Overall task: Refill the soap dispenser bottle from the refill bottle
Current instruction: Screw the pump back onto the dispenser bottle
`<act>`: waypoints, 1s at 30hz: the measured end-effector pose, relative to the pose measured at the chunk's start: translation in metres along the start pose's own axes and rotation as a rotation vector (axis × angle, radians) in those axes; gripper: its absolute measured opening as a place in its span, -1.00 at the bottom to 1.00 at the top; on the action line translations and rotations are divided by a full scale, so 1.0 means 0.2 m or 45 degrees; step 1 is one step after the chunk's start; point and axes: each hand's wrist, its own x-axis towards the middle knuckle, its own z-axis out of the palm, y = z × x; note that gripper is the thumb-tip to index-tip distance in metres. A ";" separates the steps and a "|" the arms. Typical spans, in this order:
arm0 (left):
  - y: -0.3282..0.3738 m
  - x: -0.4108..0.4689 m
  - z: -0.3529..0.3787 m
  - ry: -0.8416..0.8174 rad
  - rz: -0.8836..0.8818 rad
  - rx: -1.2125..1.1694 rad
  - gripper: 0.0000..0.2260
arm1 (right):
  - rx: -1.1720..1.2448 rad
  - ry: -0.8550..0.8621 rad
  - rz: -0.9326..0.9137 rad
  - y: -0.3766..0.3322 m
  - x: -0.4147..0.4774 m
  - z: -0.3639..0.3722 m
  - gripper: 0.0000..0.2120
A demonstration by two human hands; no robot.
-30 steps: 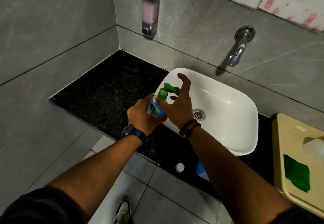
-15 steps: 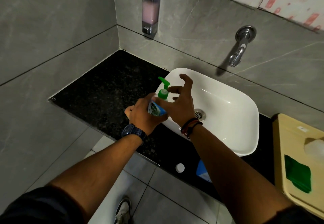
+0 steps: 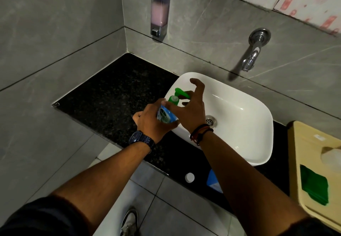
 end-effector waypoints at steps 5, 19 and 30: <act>-0.01 0.01 0.00 -0.020 -0.054 0.009 -0.38 | -0.046 -0.003 -0.013 0.01 0.00 -0.01 -0.26; -0.02 0.01 0.01 -0.016 -0.079 -0.014 -0.36 | -0.027 -0.088 -0.050 0.01 0.00 -0.02 -0.14; -0.04 0.00 -0.01 -0.055 -0.079 0.078 -0.36 | 0.014 -0.079 0.032 0.00 -0.01 -0.01 -0.16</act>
